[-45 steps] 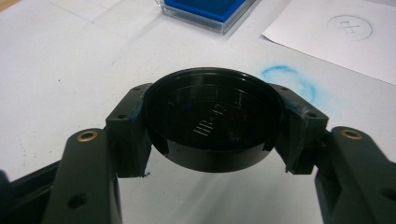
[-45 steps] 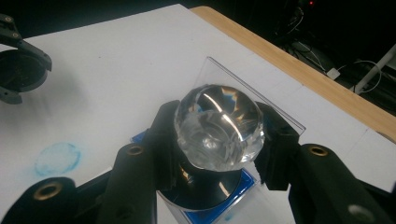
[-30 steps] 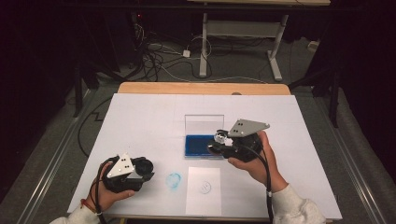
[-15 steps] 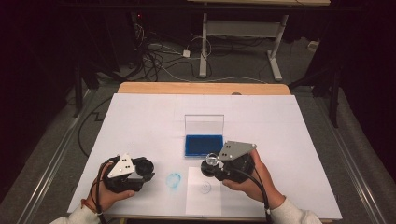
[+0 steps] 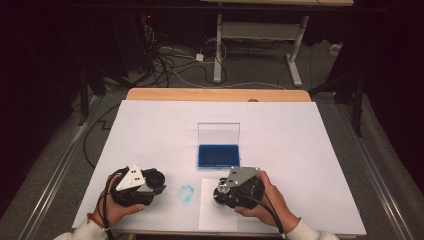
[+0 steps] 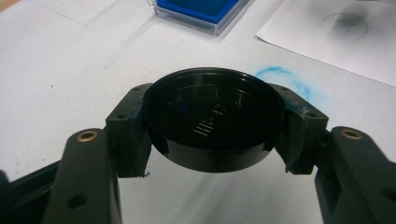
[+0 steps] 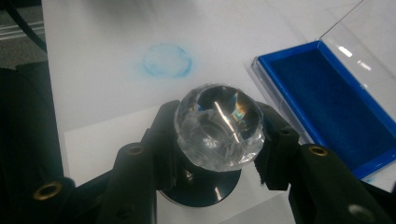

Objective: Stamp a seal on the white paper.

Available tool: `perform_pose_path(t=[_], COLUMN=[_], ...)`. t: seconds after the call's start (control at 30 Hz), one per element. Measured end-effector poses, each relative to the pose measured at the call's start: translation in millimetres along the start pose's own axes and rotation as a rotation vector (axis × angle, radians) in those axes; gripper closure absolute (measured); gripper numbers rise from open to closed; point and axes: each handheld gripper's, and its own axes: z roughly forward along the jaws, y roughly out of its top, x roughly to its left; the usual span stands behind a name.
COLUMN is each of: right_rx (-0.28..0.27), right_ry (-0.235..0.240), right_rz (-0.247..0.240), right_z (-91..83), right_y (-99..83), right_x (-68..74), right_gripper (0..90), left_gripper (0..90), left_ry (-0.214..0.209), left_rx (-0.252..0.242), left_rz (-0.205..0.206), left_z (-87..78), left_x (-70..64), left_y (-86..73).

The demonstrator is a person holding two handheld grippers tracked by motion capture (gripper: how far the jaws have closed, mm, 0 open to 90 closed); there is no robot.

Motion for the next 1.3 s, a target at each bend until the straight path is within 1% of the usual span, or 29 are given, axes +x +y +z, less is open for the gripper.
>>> perform_pose_path(t=[0.13, 0.3, 0.47, 0.67, 0.83, 0.9, 1.0, 1.17, 1.23, 1.3], right_rx=[0.006, 0.013, 0.02, 0.036, 0.04, 0.04, 0.04, 0.042, 0.044, 0.053], right_ry=[0.005, -0.007, 0.001, 0.005, -0.001, -0.001, -0.003, -0.008, -0.007, -0.024], right_rz=[-0.004, -0.012, -0.016, -0.018, -0.022, -0.014, -0.017, -0.023, -0.016, -0.046], right_z=[3.3, 10.5, 14.8, 18.8, 21.4, 22.2, 24.9, 26.4, 26.5, 26.4], right_y=[-0.4, -1.3, -2.5, -3.8, -5.4, -6.2, -7.6, -8.6, -9.9, -9.8], right_x=[3.1, 7.6, 10.1, 11.1, 10.3, 9.7, 9.0, 10.7, 11.7, 15.3], right_gripper=[57.0, 57.0, 57.0, 57.0, 57.0, 57.0, 57.0, 57.0, 57.0, 57.0], left_gripper=[36.4, 36.4, 36.4, 36.4, 36.4, 36.4, 36.4, 36.4, 36.4, 36.4], left_ry=[-0.001, 0.0, 0.001, 0.002, 0.004, 0.002, 0.001, 0.004, 0.004, 0.002], left_rx=[0.0, 0.0, -0.001, 0.001, 0.001, 0.001, 0.003, 0.005, 0.005, 0.007], left_rz=[-0.002, -0.001, -0.004, -0.004, -0.005, -0.004, -0.002, 0.001, 0.0, 0.003], left_z=[0.0, 0.0, -0.6, -0.3, -0.3, -0.3, -0.5, -0.4, -0.5, -0.2], left_x=[0.2, -0.1, 0.1, -0.2, 0.5, 0.2, -0.1, -0.7, -0.8, -0.9], left_y=[-0.3, -0.1, -0.6, -0.6, -0.8, -0.6, -0.2, -0.1, -0.2, -0.3])
